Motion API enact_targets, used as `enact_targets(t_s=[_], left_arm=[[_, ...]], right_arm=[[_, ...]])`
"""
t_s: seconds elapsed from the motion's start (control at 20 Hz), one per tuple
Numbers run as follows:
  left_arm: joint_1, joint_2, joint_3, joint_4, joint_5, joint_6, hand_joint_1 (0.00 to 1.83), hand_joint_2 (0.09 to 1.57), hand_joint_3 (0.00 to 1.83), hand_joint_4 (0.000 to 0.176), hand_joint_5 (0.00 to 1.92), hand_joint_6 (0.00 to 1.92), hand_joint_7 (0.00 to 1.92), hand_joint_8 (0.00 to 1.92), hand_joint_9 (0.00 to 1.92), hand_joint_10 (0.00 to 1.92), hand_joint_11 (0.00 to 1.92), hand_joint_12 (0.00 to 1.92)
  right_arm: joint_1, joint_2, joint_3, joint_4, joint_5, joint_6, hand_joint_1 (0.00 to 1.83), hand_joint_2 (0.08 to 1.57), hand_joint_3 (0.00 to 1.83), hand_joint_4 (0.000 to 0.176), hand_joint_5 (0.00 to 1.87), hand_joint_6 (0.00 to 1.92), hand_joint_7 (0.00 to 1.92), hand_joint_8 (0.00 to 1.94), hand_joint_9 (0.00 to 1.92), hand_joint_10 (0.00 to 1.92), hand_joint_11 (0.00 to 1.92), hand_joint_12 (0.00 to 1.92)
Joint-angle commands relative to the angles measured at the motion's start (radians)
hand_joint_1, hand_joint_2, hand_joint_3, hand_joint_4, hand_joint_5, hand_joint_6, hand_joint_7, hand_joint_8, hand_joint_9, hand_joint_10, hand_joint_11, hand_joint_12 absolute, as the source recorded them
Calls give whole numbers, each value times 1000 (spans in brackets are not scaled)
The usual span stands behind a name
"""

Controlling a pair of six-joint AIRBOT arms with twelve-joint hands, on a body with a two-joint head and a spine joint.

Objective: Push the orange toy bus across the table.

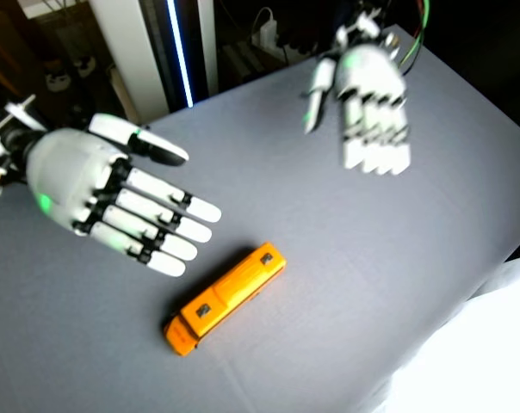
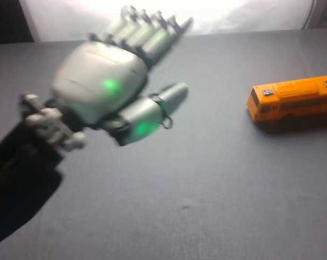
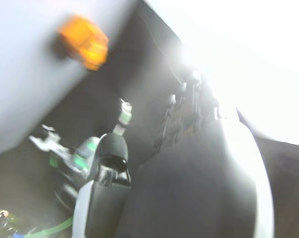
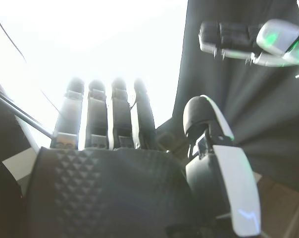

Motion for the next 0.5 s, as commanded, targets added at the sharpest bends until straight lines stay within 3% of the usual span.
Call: enact_targets(t_s=[0.0,0.2,0.35,0.45], left_arm=[[6,12,-9,21,-188,-10,0,1430,0,0,14,6,0,0,0,0,0,0],[113,81,-66,-11,-381,-46,0,1392,0,0,44,4,5,2,0,0,0,0],[134,89,-80,-11,-432,-46,0,1361,0,0,0,0,0,0,0,0,0,0],[149,93,-89,-8,-462,-47,0,1374,0,0,0,0,0,0,0,0,0,0]], right_arm=[[6,7,0,15,168,11,173,1417,0,0,312,6,238,9,137,9,45,135],[6,20,-19,26,274,11,246,1416,0,0,325,2,261,4,131,6,27,90],[8,36,-26,19,277,11,392,1431,0,0,341,3,295,5,171,8,72,104],[22,42,-27,-5,277,10,382,1405,0,0,344,2,285,2,198,8,109,101]])
